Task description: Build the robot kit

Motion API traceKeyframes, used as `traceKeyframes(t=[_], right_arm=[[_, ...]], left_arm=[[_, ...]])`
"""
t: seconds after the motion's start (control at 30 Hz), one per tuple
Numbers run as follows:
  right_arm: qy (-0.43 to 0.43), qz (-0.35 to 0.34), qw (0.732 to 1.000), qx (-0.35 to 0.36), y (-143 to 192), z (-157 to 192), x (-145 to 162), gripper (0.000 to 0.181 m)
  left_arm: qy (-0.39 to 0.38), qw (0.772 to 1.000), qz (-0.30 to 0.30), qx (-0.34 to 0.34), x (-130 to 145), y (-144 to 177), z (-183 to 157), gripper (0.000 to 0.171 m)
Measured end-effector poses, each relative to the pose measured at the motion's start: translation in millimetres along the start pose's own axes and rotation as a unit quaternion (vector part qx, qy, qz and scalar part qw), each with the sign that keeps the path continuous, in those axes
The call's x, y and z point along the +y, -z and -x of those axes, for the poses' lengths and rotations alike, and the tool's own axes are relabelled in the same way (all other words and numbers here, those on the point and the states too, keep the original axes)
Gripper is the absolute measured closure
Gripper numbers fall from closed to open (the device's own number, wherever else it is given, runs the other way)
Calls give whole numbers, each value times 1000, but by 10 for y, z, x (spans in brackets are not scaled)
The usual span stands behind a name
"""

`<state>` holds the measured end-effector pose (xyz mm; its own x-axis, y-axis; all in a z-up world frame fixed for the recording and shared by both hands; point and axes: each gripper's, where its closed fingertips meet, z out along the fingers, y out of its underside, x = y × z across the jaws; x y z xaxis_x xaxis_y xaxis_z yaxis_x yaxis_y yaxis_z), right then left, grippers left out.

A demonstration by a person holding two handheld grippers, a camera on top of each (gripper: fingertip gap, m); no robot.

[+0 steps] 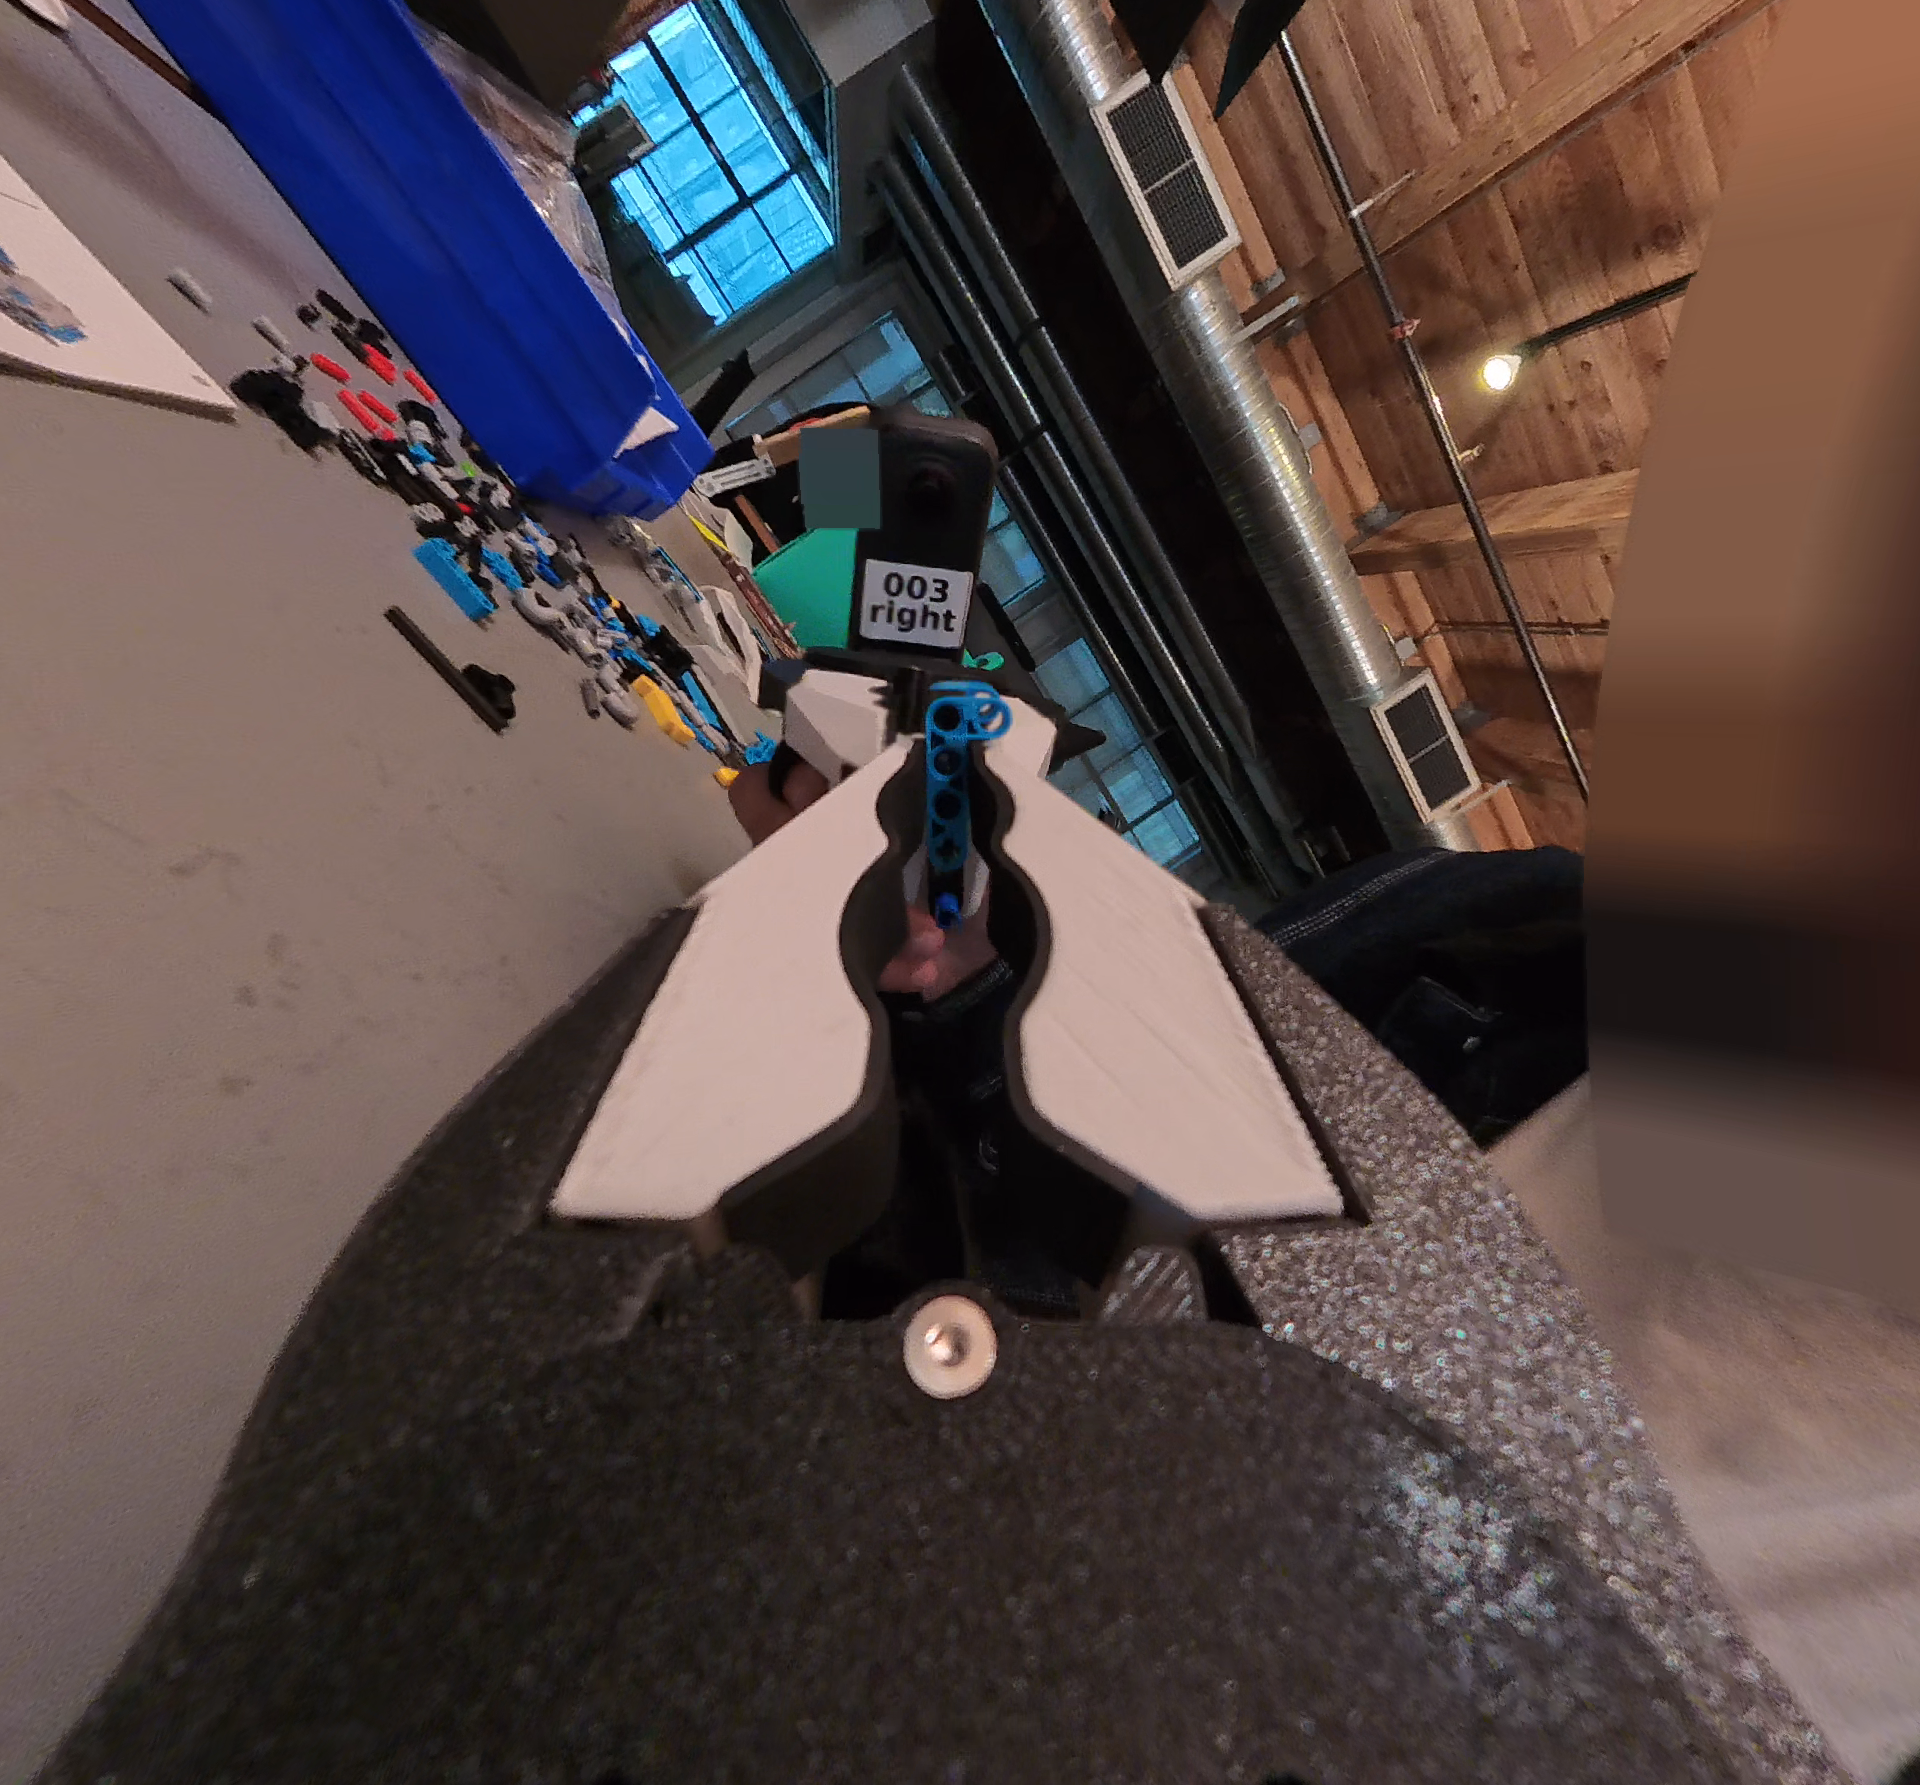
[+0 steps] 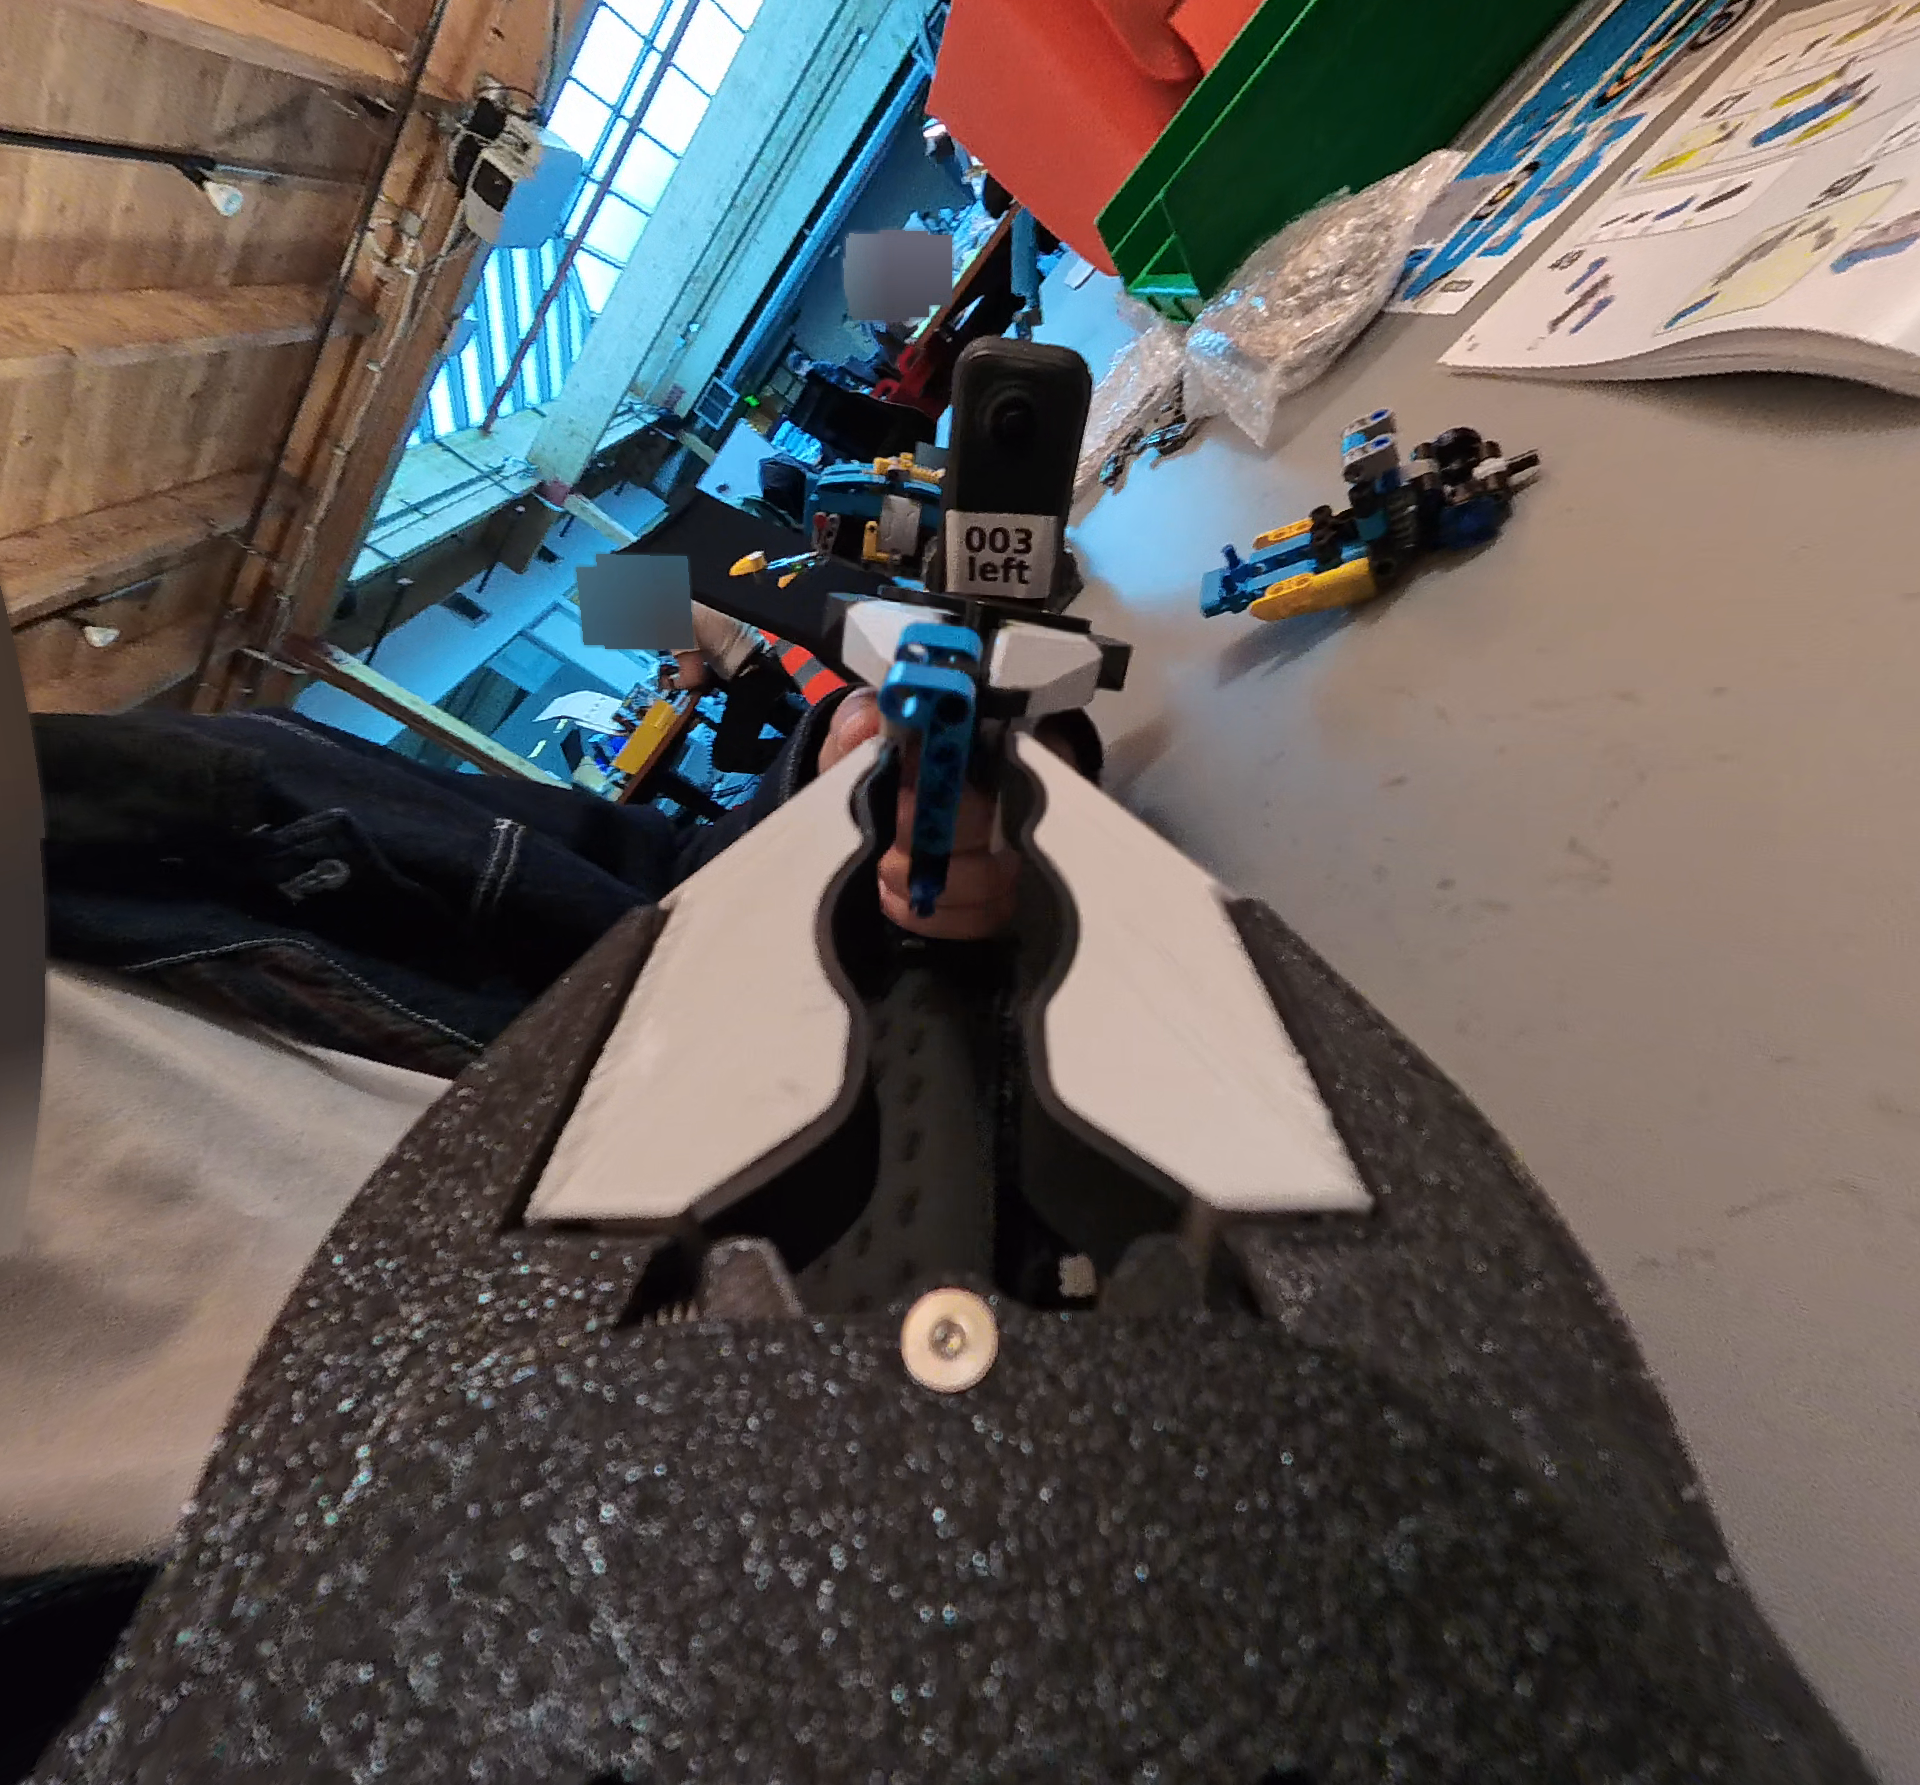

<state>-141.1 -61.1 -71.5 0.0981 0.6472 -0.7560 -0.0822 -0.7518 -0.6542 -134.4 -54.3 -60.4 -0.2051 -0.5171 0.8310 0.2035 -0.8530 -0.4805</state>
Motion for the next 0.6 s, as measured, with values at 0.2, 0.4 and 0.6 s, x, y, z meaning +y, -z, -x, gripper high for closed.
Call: traceKeyframes(t=[0.2, 0.4, 0.6], right_arm=[[10, -4, 1000, 13, 49, -39, -27, 169], [-9, -16, 1000, -2, 70, -9, -53, 174], [-2, -12, 1000, -12, 100, 44, -67, 174]], left_arm=[[1, 1000, -7, -6, -23, 17, 25, 165], [-11, 1000, 6, -9, 12, -17, 1, 163], [-39, 999, 32, -10, 88, -47, -33, 164]])
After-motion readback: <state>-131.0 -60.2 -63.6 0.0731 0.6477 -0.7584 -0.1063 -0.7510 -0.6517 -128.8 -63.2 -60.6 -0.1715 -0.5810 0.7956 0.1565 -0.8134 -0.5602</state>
